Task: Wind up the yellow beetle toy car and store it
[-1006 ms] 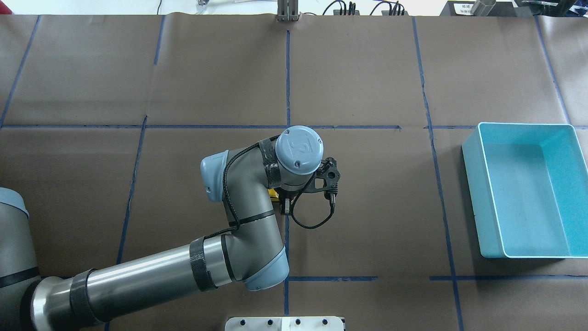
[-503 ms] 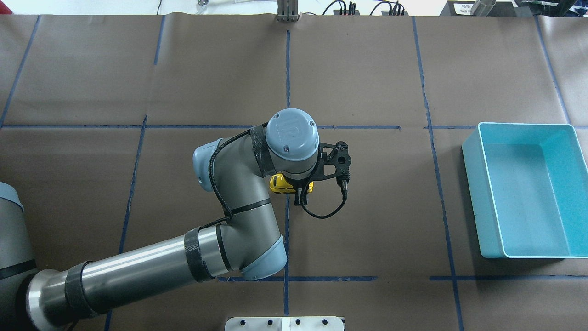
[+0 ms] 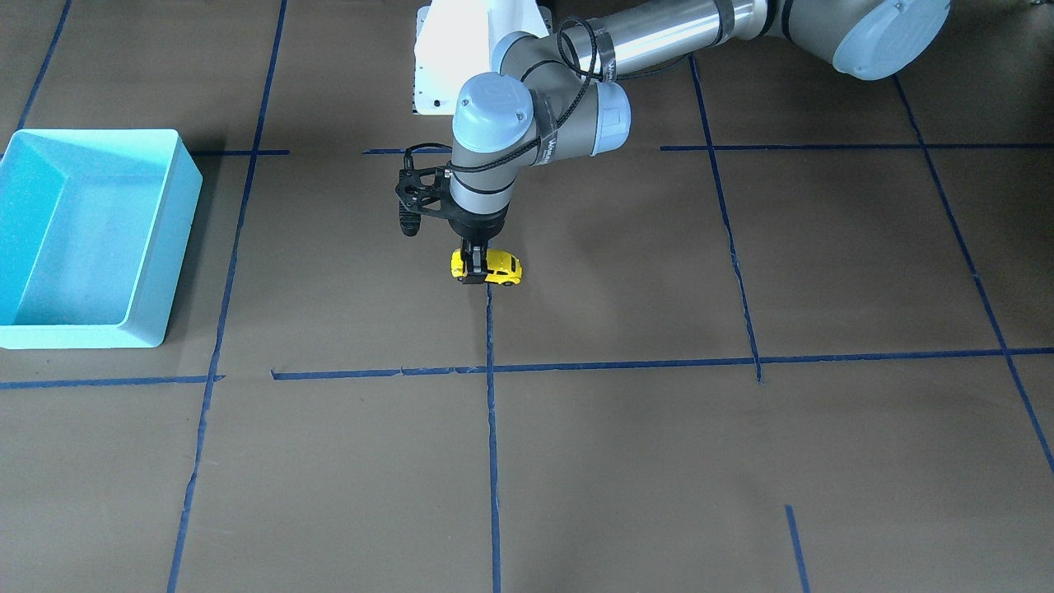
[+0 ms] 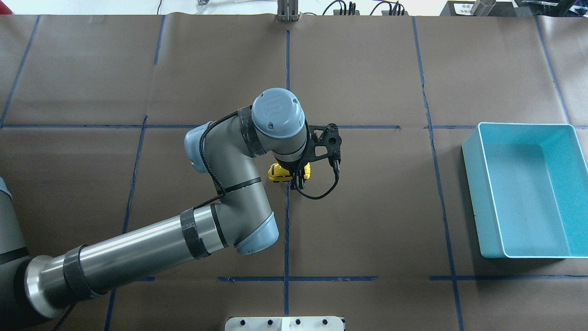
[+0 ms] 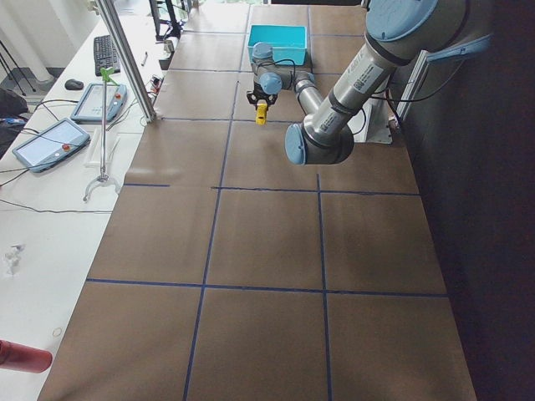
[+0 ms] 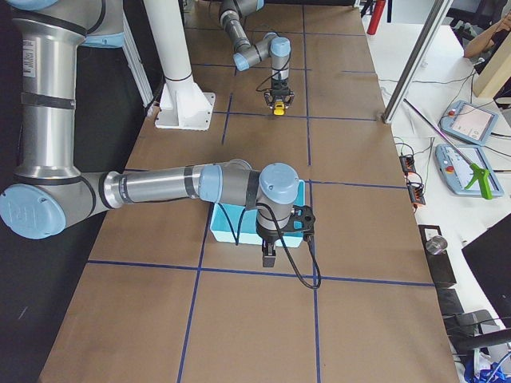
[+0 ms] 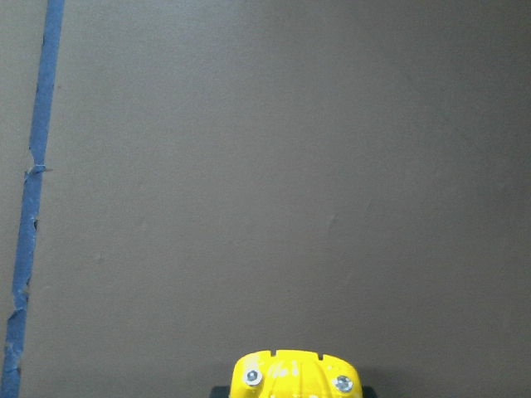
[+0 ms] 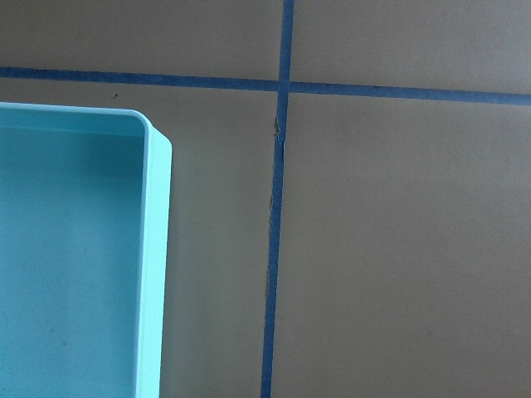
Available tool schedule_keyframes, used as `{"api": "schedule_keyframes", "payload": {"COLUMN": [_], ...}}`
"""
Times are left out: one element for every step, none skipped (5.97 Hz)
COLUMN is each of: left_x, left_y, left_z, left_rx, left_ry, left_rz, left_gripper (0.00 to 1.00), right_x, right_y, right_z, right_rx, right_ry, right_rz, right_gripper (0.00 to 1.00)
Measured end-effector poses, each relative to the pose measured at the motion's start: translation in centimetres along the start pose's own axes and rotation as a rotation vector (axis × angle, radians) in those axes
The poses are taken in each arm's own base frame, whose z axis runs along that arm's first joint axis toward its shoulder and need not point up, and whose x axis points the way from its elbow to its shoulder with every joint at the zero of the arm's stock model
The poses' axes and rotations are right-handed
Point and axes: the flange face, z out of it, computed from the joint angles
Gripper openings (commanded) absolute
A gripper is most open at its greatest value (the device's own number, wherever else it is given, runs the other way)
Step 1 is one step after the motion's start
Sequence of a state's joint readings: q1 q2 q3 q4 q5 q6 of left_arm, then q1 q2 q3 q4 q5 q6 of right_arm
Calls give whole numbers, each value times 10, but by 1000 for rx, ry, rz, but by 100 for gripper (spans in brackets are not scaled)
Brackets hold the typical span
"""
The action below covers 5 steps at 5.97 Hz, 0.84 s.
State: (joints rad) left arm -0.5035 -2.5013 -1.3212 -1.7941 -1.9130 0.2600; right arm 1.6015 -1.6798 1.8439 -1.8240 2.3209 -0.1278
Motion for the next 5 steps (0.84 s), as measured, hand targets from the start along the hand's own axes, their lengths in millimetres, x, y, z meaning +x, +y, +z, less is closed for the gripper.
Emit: {"api": "schedule_keyframes", "payload": {"left_x": [0, 5, 11, 13, 13], "left_y": [0, -1, -3, -4, -5], "left_z": [3, 7, 10, 11, 11], "left_rx": [6, 8, 10, 12, 12], "left_ry": [2, 11, 17, 12, -4], "left_rz": [0, 5, 12, 17, 20], "left_gripper": [0, 0, 0, 0, 0], "right_x": [0, 0, 0, 0, -1], "right_y": [0, 0, 0, -1, -1], "right_z": [0, 0, 0, 0, 0], "right_rx": [0, 0, 1, 1, 1], "right_ry": [0, 0, 0, 0, 0], "right_rz": [-1, -1, 0, -1, -1], "right_gripper": [100, 100, 100, 100, 100]}}
